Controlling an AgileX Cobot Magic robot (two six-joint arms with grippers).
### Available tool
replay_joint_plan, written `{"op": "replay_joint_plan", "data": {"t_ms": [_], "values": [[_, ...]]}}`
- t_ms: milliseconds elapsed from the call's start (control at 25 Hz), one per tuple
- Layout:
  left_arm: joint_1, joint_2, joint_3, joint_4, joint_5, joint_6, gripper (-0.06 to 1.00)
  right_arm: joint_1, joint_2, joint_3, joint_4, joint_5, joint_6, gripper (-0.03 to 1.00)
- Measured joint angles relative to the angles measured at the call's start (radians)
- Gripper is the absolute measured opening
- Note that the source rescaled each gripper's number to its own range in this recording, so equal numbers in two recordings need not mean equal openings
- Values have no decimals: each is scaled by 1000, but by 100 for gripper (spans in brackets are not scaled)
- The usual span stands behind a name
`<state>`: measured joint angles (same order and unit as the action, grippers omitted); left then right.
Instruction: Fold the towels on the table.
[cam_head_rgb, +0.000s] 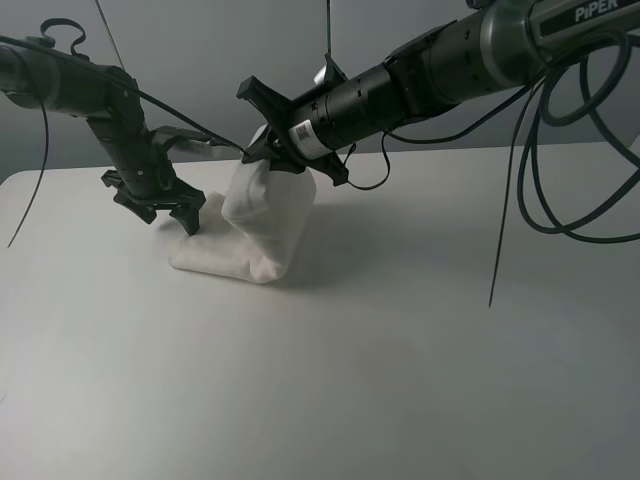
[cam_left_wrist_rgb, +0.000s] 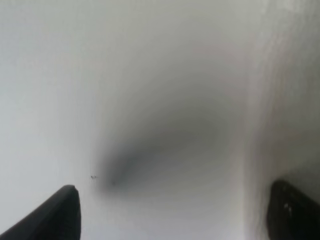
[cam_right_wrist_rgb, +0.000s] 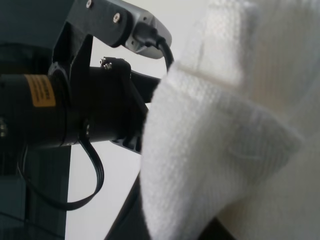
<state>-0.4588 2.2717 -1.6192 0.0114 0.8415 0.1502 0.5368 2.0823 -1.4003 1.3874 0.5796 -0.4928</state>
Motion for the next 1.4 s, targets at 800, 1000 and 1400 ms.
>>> {"op": "replay_joint_plan", "data": {"t_ms": [800, 1000, 1400], "values": [[108, 0, -132, -11, 160, 32, 96, 2, 1, 0, 307, 16, -355, 95], [108, 0, -132, -11, 166, 33, 96, 7, 1, -2, 346, 6, -398, 100], [108, -20, -132, 7, 218, 49, 96, 10, -52, -2, -28, -11, -376, 100]]}}
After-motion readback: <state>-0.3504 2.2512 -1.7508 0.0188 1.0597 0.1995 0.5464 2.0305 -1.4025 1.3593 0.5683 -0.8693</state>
